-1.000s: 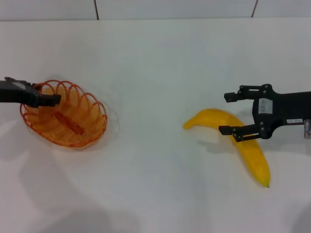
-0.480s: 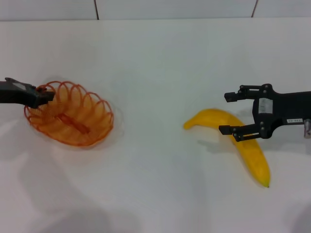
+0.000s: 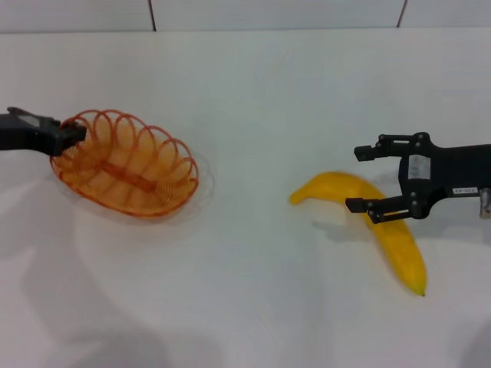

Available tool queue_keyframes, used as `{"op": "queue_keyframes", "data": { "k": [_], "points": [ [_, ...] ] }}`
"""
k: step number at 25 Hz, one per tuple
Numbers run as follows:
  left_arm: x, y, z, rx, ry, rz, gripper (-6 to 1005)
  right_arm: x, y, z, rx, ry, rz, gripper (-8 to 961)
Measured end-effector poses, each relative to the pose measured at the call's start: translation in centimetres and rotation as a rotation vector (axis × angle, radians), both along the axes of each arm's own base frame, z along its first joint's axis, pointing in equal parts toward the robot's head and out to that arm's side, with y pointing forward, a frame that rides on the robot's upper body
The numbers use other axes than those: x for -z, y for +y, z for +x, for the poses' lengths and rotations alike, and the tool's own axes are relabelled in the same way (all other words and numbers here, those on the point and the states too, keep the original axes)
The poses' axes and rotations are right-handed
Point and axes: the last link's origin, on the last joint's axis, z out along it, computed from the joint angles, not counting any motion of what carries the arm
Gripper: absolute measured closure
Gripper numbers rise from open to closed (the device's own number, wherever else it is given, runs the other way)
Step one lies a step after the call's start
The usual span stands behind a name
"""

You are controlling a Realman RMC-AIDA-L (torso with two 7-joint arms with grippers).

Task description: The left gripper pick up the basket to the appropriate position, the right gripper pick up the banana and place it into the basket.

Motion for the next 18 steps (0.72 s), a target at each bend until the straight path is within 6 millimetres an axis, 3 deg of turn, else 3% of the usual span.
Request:
{"op": "queue_keyframes", "data": {
  "k": [9,18],
  "points": [
    [-0.3,0.0,0.9,0.046,-0.116,0.059,902,0.1,0.0,0.0,0.000,-0.001,0.000,91],
    [1.4,0.0,0.8,0.037,-0.239,0.109,908,0.6,0.1,-0.3,-0.007,0.003,-0.023,91]
  ]
}}
